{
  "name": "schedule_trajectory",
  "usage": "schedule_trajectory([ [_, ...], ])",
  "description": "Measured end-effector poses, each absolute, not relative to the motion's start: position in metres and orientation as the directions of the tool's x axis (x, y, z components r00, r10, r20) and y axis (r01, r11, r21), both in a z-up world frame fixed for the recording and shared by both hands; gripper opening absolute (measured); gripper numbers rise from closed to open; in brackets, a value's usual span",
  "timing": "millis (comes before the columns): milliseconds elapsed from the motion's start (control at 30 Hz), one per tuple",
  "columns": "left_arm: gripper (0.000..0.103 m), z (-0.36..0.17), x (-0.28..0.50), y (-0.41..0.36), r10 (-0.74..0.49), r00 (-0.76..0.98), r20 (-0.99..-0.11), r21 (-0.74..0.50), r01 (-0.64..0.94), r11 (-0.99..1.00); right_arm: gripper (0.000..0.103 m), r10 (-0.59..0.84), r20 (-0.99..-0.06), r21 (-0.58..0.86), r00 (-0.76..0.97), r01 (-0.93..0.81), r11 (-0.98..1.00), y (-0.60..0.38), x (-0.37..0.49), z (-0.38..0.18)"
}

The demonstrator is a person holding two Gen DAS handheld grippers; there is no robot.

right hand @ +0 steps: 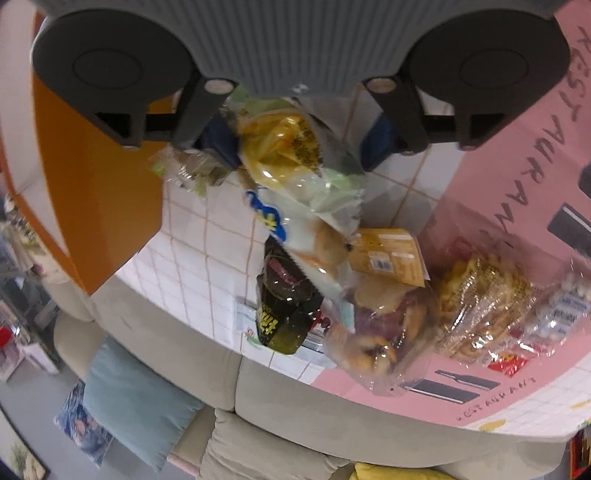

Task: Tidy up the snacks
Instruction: 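Grasp the white puffed-snack bag with the left gripper while the right grasps the yellow chip bag, then carry both bags over the orange box and open both grippers to drop them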

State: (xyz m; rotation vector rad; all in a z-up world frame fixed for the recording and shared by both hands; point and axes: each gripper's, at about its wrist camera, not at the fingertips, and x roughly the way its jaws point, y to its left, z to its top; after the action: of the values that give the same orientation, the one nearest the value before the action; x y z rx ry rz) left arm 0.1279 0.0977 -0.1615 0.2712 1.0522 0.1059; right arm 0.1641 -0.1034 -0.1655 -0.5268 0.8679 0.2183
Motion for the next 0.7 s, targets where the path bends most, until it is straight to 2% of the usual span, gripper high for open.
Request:
schedule_trajectory([
  [133,0.07,-0.16,0.126,0.097,0.238,0.507,-0.829,0.291,0.027,0.956,0.051,-0.02,-0.775,-0.346,0.632,-0.396,0.85,-0.107,0.164,-0.162],
  [267,0.067,-0.151,0.121,0.1,0.196,0.52,-0.832,0.22,-0.015,0.975,0.048,0.002,-0.78,-0.317,0.626,-0.398,0.861,-0.111,0.16,-0.155],
  [333,0.057,-0.145,0.117,0.099,0.18,0.535,-0.825,0.194,-0.029,0.98,0.046,0.018,-0.786,-0.293,0.618,-0.398,0.869,-0.112,0.157,-0.151],
  [700,0.049,-0.109,0.097,0.091,-0.03,0.546,-0.837,-0.092,-0.088,0.992,0.042,0.149,-0.805,-0.093,0.575,-0.37,0.925,-0.126,0.131,-0.113],
])
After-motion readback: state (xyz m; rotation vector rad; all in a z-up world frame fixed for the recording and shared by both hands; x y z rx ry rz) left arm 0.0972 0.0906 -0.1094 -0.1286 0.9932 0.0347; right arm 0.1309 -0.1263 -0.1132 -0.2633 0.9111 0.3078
